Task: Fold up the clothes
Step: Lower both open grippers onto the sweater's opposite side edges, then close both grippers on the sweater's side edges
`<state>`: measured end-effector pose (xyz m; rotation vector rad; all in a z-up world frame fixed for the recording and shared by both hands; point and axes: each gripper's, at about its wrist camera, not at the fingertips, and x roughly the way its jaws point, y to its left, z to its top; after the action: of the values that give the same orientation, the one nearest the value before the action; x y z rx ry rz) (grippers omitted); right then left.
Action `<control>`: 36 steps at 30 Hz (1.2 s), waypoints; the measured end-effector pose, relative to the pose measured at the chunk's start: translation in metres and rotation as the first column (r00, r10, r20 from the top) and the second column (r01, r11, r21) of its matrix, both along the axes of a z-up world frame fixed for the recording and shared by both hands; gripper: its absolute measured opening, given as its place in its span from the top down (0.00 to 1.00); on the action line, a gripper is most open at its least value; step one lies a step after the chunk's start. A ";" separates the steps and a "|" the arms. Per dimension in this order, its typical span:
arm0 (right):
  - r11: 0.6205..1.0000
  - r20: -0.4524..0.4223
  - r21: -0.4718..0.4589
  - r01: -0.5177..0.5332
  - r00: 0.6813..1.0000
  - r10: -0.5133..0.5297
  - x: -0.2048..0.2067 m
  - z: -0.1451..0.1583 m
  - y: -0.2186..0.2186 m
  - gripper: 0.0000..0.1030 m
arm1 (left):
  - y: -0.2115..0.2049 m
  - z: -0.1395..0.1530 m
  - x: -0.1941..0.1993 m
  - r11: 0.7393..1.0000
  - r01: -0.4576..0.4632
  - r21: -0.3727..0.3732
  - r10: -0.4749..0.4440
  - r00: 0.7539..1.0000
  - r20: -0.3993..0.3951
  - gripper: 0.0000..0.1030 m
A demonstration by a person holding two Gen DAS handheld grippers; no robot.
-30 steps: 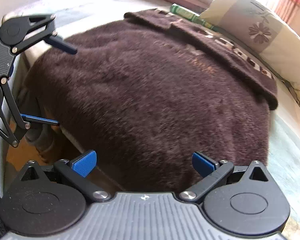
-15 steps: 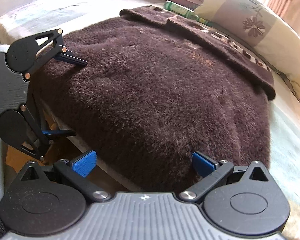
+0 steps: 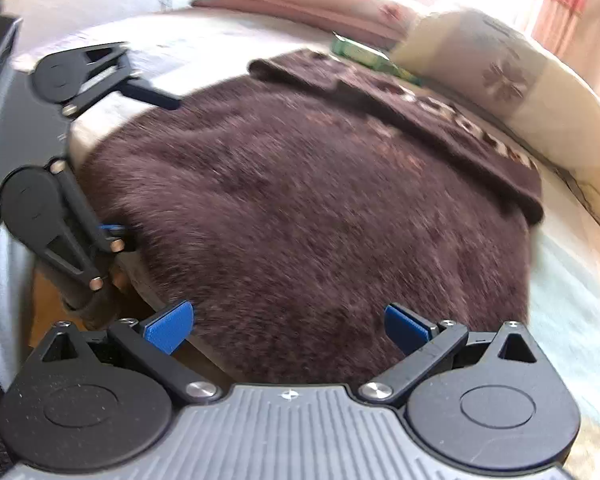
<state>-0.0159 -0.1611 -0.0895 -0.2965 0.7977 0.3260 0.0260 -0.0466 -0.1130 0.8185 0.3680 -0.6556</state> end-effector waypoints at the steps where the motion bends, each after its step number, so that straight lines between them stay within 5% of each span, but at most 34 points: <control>1: 1.000 0.009 0.005 -0.022 1.000 0.022 -0.001 0.002 0.002 0.00 | 0.000 0.002 0.001 1.000 -0.003 -0.007 0.003 1.000 -0.004 0.01; 5: 0.994 0.023 -0.070 -0.084 0.996 0.086 -0.003 -0.002 0.020 0.00 | 0.000 0.009 0.005 0.999 -0.017 -0.032 0.017 1.000 -0.024 0.01; 11: 0.954 0.074 -0.294 0.058 0.997 -0.037 0.018 -0.022 0.028 0.00 | 0.002 0.010 -0.001 1.000 0.016 -0.002 -0.016 0.999 -0.033 0.01; 16: 0.968 0.121 -0.219 0.123 0.988 -0.098 0.020 -0.006 0.011 0.00 | -0.001 0.007 -0.012 0.996 0.079 0.047 -0.078 0.997 -0.021 0.01; 25: 0.938 0.142 -0.334 0.093 0.989 -0.047 0.016 -0.015 0.013 0.00 | -0.013 -0.030 -0.026 0.944 0.081 0.321 -0.160 0.960 0.231 0.01; 36: 0.827 0.139 -0.558 0.068 0.990 0.013 0.004 -0.040 -0.008 0.00 | 0.014 -0.034 -0.026 0.927 0.022 0.375 -0.132 0.954 0.269 0.04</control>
<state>-0.0116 -0.1691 -0.1296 -0.8569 0.7473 0.0297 -0.0001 -0.0325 -0.1466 1.2790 0.1918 -0.5354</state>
